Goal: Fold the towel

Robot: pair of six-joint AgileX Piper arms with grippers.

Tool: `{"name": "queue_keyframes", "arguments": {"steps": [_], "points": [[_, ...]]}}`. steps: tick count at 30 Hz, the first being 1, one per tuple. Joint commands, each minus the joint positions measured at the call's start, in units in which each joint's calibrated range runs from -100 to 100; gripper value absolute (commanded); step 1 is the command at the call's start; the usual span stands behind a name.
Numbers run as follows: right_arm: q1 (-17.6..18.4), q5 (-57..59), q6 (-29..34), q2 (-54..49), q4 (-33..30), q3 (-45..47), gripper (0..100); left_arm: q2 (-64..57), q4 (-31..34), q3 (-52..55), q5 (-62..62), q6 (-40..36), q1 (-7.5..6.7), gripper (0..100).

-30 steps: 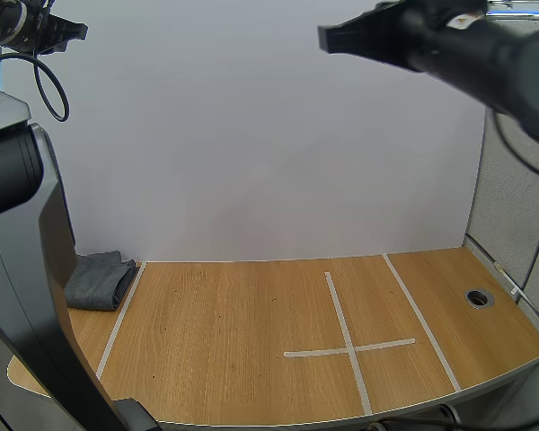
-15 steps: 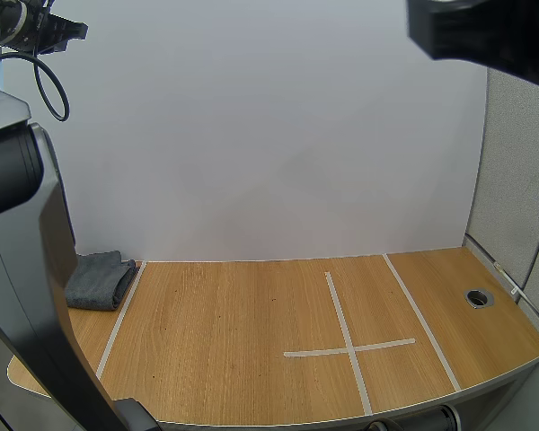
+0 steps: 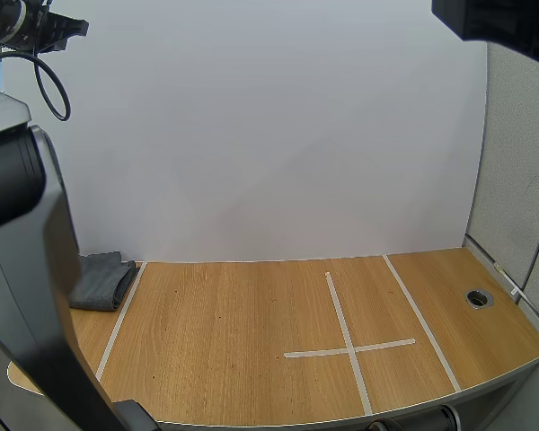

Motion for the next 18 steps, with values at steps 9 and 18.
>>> {"name": "queue_keyframes", "arguments": {"steps": [9,18], "points": [[-0.2,-0.5,0.1,-0.2,-0.3,-0.5,0,-29.5,9.0,44.5,-59.4,-9.7,-17.18,0],[-0.2,-0.5,0.1,-0.2,-0.3,-0.5,0,-45.0,11.1,70.0,-66.0,-11.7,-20.54,0]]}}
